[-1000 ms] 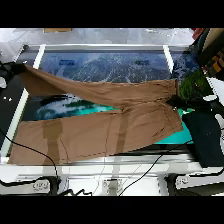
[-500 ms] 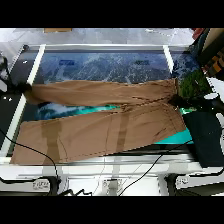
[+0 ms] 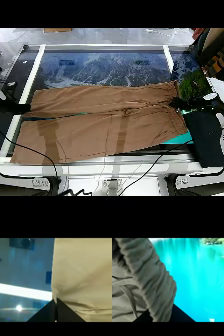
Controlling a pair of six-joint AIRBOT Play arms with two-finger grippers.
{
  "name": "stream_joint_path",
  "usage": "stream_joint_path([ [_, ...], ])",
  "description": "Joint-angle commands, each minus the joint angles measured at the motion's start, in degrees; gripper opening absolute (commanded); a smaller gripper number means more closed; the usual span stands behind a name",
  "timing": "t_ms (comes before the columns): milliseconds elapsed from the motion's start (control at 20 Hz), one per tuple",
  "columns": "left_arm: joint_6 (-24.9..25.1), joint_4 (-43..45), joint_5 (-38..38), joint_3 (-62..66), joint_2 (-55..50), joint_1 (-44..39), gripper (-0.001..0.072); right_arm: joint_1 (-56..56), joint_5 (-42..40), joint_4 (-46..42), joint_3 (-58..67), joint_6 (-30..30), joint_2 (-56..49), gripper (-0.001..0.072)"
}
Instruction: Fold the clothes and pants, and hang the long-sleeved shirts on hangers.
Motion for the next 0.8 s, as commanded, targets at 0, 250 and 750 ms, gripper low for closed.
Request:
stream_joint_path([
  [0, 0.7, 0.0, 7.9, -0.1, -0.7, -0.7, 0.0012, 0.0, 0.3, -0.4, 0.1, 0.1, 0.0, 0.0037],
  [250, 0.7, 0.0, 9.3, -0.1, -2.5, -0.8, 0.0013, 0.0, 0.0, -0.5, 0.1, 0.1, 0.0, 0.0037],
  [750, -2.9, 1.9, 8.2, 0.0, 1.9, -0.8, 0.0694, -0.1, 2.7, -1.7, 0.8, 1.3, 1.2, 0.0625],
])
